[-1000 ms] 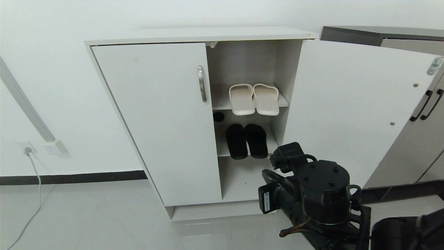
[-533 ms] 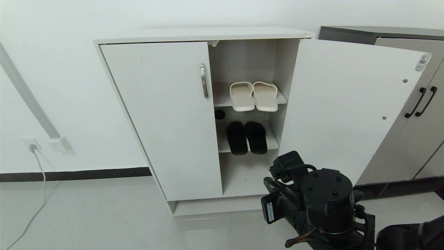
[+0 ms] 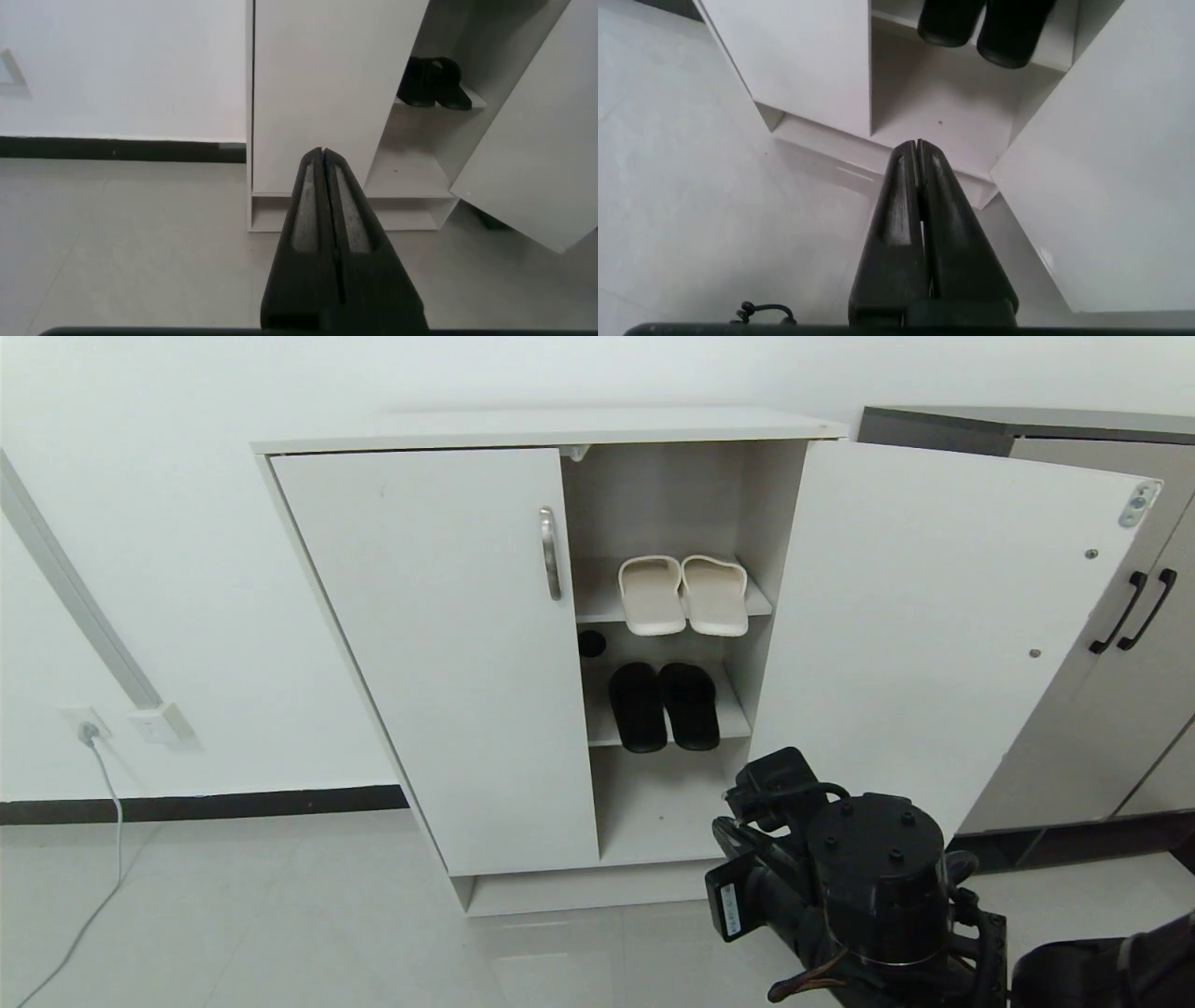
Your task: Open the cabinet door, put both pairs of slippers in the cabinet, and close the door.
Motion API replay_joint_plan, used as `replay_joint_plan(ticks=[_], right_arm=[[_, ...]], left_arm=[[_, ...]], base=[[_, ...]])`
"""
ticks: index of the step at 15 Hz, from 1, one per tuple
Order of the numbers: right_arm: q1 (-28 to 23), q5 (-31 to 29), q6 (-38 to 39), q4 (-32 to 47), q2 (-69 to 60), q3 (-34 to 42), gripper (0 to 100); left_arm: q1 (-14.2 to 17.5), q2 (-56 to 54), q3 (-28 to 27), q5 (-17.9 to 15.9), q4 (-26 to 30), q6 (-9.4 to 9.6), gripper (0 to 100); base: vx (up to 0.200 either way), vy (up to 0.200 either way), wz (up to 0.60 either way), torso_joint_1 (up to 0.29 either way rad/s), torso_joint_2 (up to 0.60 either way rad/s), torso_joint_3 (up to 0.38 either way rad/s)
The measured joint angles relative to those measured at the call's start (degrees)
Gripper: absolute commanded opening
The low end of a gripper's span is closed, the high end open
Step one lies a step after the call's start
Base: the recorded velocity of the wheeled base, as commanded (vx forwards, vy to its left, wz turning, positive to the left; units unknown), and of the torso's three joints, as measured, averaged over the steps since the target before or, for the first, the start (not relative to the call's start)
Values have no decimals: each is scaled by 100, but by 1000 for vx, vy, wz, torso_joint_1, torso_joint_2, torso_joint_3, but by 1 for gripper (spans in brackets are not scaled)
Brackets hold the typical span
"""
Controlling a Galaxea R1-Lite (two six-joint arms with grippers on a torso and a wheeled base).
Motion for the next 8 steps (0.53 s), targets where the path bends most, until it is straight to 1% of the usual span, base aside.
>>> replay_joint_plan(ticks=[2, 3, 6, 8], right_arm=[[-20, 0, 0, 7, 5, 5, 0], [-18, 1, 0, 9, 6, 11, 0], [-20, 1, 0, 9, 11, 13, 0], [-52, -10, 1, 9, 24, 11, 0]], left_arm=[[2, 0, 0, -1, 0, -2, 0], [2, 0, 2, -1, 5, 0, 0], [2, 0, 7, 0, 15, -2, 0], [0, 0, 2, 0, 7, -2, 0]], base=[[0, 0, 0, 0, 0, 0], [0, 0, 0, 2, -105, -105], [0, 0, 0, 17, -199, -325], [0, 0, 0, 53, -505, -373]])
